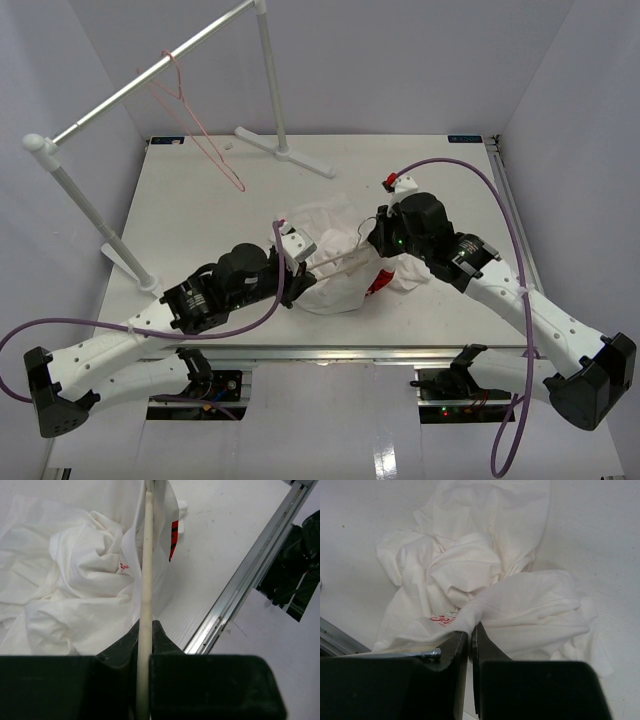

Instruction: Place the t-shirt on the hanger

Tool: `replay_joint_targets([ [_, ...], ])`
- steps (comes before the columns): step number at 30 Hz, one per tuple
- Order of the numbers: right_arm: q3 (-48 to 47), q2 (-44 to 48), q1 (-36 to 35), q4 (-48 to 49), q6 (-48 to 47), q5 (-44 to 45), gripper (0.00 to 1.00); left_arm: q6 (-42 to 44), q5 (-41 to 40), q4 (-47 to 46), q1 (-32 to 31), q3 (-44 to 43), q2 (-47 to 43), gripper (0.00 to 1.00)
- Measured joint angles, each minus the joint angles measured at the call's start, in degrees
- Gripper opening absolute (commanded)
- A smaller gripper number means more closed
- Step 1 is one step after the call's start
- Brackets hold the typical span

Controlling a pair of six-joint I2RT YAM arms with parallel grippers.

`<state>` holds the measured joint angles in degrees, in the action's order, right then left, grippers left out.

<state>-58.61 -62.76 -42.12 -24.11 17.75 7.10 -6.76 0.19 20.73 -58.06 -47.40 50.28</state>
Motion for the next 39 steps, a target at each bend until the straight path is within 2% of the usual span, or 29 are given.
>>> replay_joint_targets([
  [6, -0.24, 0.54, -3.28, -1.34, 0.15, 1.97, 0.08, -0.68, 1.03, -11.34, 0.0, 8.35, -1.28, 0.0],
  [9, -0.18, 1.38, -5.77, -1.33, 1.44, 2.2, 0.14, -0.86, 0.8, -19.57, 0.0, 15.06, -2.79, 0.0],
  [12, 0.24, 3.46, -7.8, -0.62, 2.92, 2.4, 0.28, -0.84, 0.32, -27.19, 0.0, 21.16, -6.11, 0.0],
  [15, 0.45, 6.11, -8.87, 1.02, 3.55, 3.31, 0.45, -0.77, -0.09, -31.13, -0.02, 23.48, -8.94, 0.0],
  [19, 1.3, 11.2, -9.06, 3.7, 3.43, 4.12, 0.57, -0.7, -0.15, -35.18, -0.04, 23.57, -9.44, 0.0],
  [23, 1.09, 13.55, -11.49, 4.54, 1.52, -2.05, 0.68, -0.59, -0.35, -38.28, 0.01, 24.26, -8.93, 0.0],
  [27, -0.9, 12.97, -11.78, 1.91, -6.01, -7.78, 0.78, -0.58, 0.53, -40.33, 0.04, 26.56, -10.28, 0.0],
  [35, -3.15, 17.54, -11.79, 0.43, -31.54, -16.18, 0.76, -0.77, 2.42, -43.13, 0.04, 31.5, -15.49, 0.0],
  [37, -3.15, 19.4, -11.79, 0.42, -38.69, -18.49, 0.69, -0.76, 2.84, -43.4, 0.04, 32.33, -16.53, 0.0],
  [39, -3.3, 20.53, -11.8, 0.03, -44.7, -20.48, 0.68, -0.75, 3.39, -43.34, 0.05, 32.96, -17.38, 0.0],
])
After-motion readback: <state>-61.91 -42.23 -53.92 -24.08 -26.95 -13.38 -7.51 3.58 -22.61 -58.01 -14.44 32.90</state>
